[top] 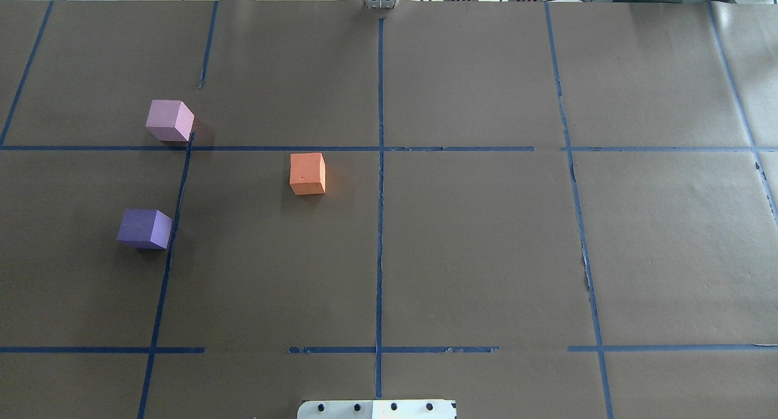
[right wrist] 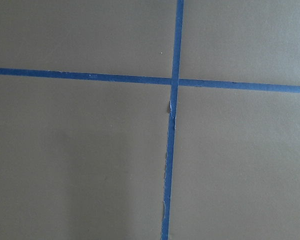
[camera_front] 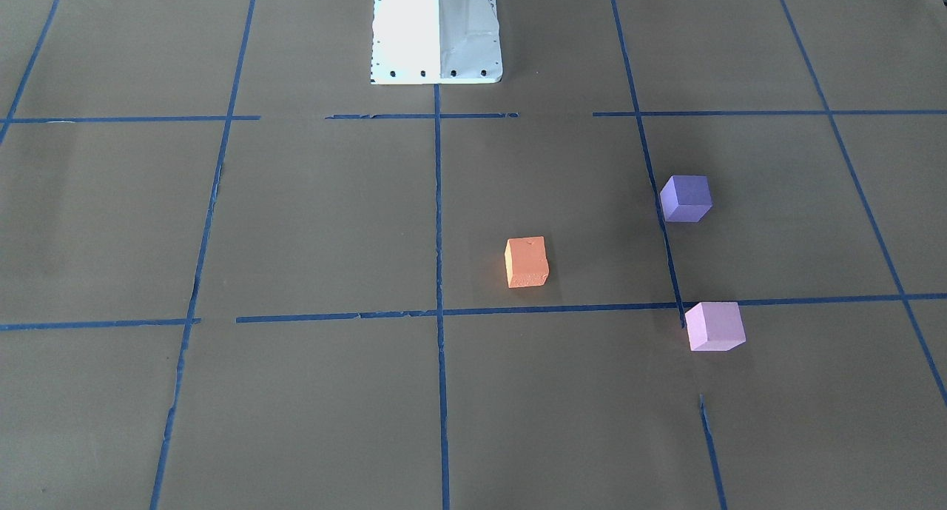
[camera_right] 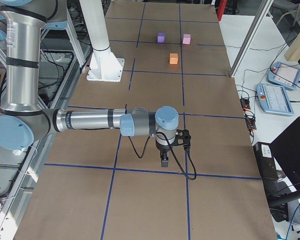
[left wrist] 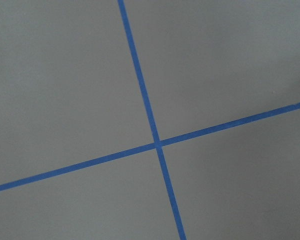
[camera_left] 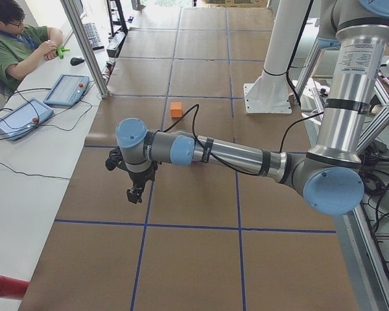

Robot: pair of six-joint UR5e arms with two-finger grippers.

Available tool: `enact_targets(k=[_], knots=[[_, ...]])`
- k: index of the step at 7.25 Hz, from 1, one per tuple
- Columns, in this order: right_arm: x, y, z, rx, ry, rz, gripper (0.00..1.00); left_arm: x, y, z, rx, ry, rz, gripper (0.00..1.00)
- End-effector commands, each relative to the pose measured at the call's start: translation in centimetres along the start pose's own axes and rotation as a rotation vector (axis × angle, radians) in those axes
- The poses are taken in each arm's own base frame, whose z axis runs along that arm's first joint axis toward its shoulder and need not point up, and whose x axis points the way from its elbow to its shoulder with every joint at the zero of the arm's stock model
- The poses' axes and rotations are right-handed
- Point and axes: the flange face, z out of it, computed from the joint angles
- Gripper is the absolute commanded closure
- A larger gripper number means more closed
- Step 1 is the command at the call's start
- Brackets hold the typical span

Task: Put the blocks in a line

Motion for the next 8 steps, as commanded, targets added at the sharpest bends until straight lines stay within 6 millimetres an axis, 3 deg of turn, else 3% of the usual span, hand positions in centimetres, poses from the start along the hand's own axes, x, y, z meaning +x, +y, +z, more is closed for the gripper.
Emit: enact_targets(k=[1,2,3,4,5,6,8], knots=[[0.0,0.0,0.0,0.0,0.0,0.0,0.0,10.4,-6.0,1.0,0.005,0.045,-0.164,0.0],[0.0,0.0,0.0,0.0,0.0,0.0,0.0,17.0,-8.6,2.0,-0.006,0.077,-0.189,0.0],[0.0,0.0,0.0,0.0,0.0,0.0,0.0,24.2,-11.4,3.7,-0.023,0.111,-0.088,0.0],[0.0,0.0,0.0,0.0,0.0,0.0,0.0,32.3,-14.1,4.3,-0.022,0.161,-0.081,0.0],[0.0,0.0,0.0,0.0,0.0,0.0,0.0,39.0,-14.6,5.5,-0.033,0.216,-0.167,0.0],[0.0,0.0,0.0,0.0,0.0,0.0,0.0,42.3,-15.1,6.5,-0.022,0.269,-0.261,0.0],[0.0,0.0,0.0,0.0,0.0,0.0,0.0,50.1,-17.4,10.5,0.031,0.194,-0.428,0.0]])
